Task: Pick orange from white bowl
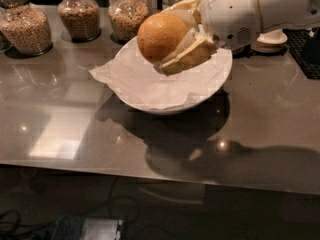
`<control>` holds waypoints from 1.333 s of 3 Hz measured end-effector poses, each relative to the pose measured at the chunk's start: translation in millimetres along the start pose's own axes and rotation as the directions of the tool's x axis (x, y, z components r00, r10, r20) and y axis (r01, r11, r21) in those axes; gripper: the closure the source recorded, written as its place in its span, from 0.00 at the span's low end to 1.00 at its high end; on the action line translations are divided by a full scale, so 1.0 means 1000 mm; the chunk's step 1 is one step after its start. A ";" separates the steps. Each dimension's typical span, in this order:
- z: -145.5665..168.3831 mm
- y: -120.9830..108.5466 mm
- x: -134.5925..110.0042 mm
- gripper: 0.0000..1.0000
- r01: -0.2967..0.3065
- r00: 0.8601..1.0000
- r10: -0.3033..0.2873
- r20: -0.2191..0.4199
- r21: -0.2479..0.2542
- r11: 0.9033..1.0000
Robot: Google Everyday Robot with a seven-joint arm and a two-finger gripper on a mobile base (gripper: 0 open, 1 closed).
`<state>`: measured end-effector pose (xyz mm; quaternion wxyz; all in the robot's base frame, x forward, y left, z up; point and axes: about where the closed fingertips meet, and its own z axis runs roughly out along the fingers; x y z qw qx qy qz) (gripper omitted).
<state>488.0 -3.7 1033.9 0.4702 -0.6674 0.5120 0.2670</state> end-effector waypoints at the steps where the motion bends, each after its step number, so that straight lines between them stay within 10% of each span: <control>1: -0.017 0.033 -0.025 1.00 0.196 0.978 -0.191 0.078 -0.072 0.978; 3: -0.022 0.074 -0.028 1.00 0.463 0.880 -0.425 0.213 -0.180 0.868; 4: -0.022 0.075 -0.028 1.00 0.468 0.877 -0.429 0.216 -0.184 0.864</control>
Offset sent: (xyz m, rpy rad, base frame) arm -0.1082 -0.0206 0.0126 -0.0119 -0.4683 0.5325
